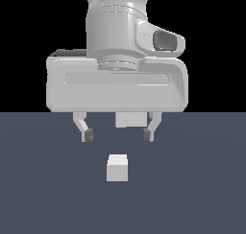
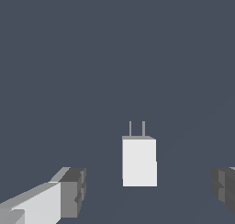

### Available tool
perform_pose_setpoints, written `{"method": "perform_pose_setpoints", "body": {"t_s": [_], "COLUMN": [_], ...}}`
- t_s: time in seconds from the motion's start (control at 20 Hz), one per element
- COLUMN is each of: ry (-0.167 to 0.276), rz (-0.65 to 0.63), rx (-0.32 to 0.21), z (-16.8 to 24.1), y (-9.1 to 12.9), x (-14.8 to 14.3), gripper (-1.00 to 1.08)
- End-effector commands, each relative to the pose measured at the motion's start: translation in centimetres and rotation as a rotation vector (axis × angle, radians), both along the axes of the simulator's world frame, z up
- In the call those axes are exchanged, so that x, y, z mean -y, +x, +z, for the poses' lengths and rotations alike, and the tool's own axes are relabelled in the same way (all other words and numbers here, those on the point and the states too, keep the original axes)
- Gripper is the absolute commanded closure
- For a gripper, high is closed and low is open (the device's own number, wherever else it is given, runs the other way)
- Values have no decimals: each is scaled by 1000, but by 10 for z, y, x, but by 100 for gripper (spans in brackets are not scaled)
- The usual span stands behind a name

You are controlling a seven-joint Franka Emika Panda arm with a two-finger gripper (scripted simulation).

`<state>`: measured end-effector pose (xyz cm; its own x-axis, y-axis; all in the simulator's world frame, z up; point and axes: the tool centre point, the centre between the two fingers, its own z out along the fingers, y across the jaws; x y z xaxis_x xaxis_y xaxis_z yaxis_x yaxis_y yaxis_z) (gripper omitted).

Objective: Plug the charger into the wall socket.

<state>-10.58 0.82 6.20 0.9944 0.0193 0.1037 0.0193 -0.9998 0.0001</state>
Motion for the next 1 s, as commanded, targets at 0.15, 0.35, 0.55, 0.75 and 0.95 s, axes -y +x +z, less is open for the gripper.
{"method": "perform_pose_setpoints", "body": {"t_s": [0.15, 0.35, 0.55, 0.75, 0.95], "ry": [0, 0, 0, 0, 0], "rz": [0, 0, 0, 0, 0], "rx": [0, 0, 0, 0, 0], "z": [-4, -17, -35, -46, -50], "y": [0, -1, -1, 0, 0], "x": [0, 0, 0, 0, 0], "gripper": [-92, -92, -92, -92, -92]}}
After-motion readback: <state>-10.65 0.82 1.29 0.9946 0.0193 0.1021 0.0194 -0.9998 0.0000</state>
